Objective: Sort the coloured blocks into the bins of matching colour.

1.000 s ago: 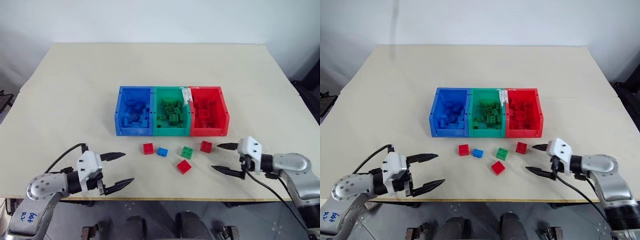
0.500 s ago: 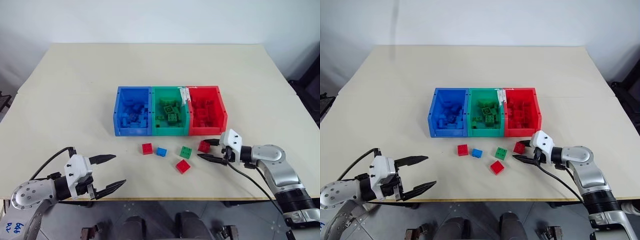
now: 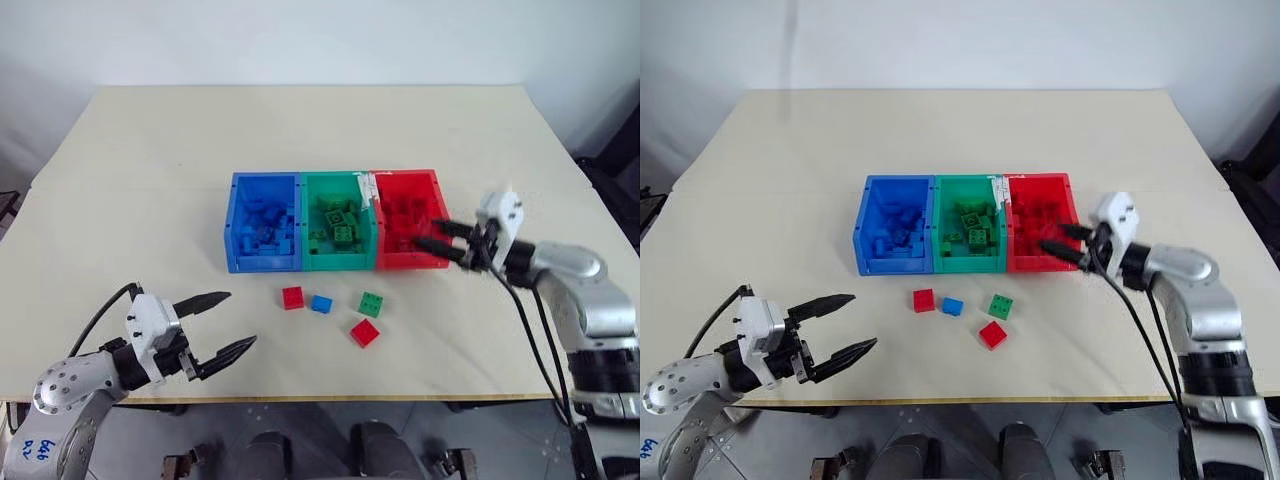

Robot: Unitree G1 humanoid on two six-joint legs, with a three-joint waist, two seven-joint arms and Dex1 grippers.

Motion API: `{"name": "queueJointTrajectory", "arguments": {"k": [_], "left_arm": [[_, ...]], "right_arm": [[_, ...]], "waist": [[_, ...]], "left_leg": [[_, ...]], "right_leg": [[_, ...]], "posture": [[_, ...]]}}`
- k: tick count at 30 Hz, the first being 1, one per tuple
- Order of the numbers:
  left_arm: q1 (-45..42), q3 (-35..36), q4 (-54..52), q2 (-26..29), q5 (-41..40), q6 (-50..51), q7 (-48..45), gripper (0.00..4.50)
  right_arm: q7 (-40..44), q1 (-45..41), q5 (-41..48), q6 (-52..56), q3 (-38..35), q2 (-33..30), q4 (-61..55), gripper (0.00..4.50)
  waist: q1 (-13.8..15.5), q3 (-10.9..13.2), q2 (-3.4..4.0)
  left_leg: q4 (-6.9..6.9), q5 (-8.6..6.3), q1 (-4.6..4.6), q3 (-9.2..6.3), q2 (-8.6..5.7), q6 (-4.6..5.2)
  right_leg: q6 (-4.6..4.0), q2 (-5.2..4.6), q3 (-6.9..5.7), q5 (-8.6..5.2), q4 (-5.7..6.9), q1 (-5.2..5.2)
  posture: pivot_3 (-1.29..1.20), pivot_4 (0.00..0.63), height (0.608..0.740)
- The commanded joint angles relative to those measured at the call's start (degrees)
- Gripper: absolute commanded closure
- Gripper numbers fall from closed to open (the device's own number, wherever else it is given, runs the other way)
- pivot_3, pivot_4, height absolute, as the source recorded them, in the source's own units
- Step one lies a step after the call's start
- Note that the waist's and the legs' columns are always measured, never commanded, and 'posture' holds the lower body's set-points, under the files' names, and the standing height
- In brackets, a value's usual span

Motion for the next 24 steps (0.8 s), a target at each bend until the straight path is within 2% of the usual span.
{"name": "queueJointTrajectory", "arguments": {"k": [1, 4, 7, 10, 13, 19, 22, 24], "left_arm": [[-0.25, 0.94, -2.45, -0.21, -1.16, 0.19, 1.12, 0.00], [-0.49, 0.83, -2.57, -0.38, -1.09, 0.30, 1.80, 0.00], [-0.95, 0.45, -2.73, -0.32, -1.34, 0.83, 2.26, 0.00], [-1.37, 0.09, -2.76, 0.00, -2.88, 2.73, 1.94, 0.00], [-3.48, -0.94, -0.99, 1.41, -4.33, 5.50, 0.39, 0.00], [-11.33, -6.71, 5.09, 2.27, 1.35, 0.63, -3.60, 0.00], [-15.02, -9.49, 9.33, -0.32, 6.40, -9.65, -5.17, 0.00], [-16.33, -11.00, 10.93, -0.87, 7.10, -10.87, -6.36, 0.00]], "right_arm": [[-1.52, -3.26, -2.32, -3.68, 0.13, 1.82, 5.51, 3.02], [-2.93, -5.45, -5.00, -5.08, 1.14, 2.80, 9.25, 3.02], [-2.79, -6.03, -5.46, -5.64, 1.29, 2.80, 10.26, 1.92], [-3.76, -4.82, -6.37, -8.62, -0.46, 1.54, 9.75, 1.00], [0.07, 2.06, -2.89, -9.10, -5.28, -2.19, 4.20, 0.03], [7.53, 22.63, -0.17, -14.32, -13.46, -8.06, -6.55, 0.03], [9.41, 30.25, -3.20, -22.12, -16.26, -10.01, -6.10, 0.03], [11.27, 33.39, -3.62, -26.30, -17.64, -10.95, -3.94, 0.03]], "waist": [[0.18, 0.00, 0.00], [0.17, 0.00, 0.00], [0.19, 0.00, 0.00], [0.14, 0.00, 0.00], [0.52, 0.00, 0.00], [1.82, 0.00, 0.01], [1.68, 0.01, 0.01], [1.47, 0.01, 0.01]], "left_leg": [[0.00, -0.01, -0.01, 0.00, -0.04, 0.02], [0.02, -0.05, -0.08, 0.01, -0.16, 0.10], [0.02, -0.08, -0.12, -0.01, -0.18, 0.15], [0.02, -0.09, -0.14, -0.01, -0.19, 0.17], [0.03, -0.09, -0.17, -0.04, -0.20, 0.17], [0.15, -0.11, -0.55, -0.36, -0.30, 0.21], [0.20, -0.11, -0.53, -0.27, -0.35, 0.24], [0.21, -0.08, -0.45, -0.07, -0.39, 0.30]], "right_leg": [[0.00, -0.03, 0.00, 0.00, 0.00, 0.00], [0.00, -0.15, 0.00, 0.00, 0.00, -0.05], [0.00, -0.17, -0.06, 0.00, -0.02, -0.08], [0.01, -0.18, -0.07, 0.00, -0.01, -0.08], [0.01, -0.19, -0.11, 0.00, -0.02, -0.07], [0.04, -0.22, -0.46, 0.02, -0.05, -0.11], [0.12, -0.19, -0.65, 0.06, -0.07, -0.05], [0.19, -0.16, -0.79, 0.10, -0.18, -0.04]], "posture": [[0.00, 0.150, 0.740], [0.00, 0.150, 0.740], [0.00, 0.150, 0.740], [0.00, 0.150, 0.740], [0.00, 0.150, 0.740], [0.00, 0.150, 0.740], [0.00, 0.150, 0.740], [0.00, 0.150, 0.740]]}}
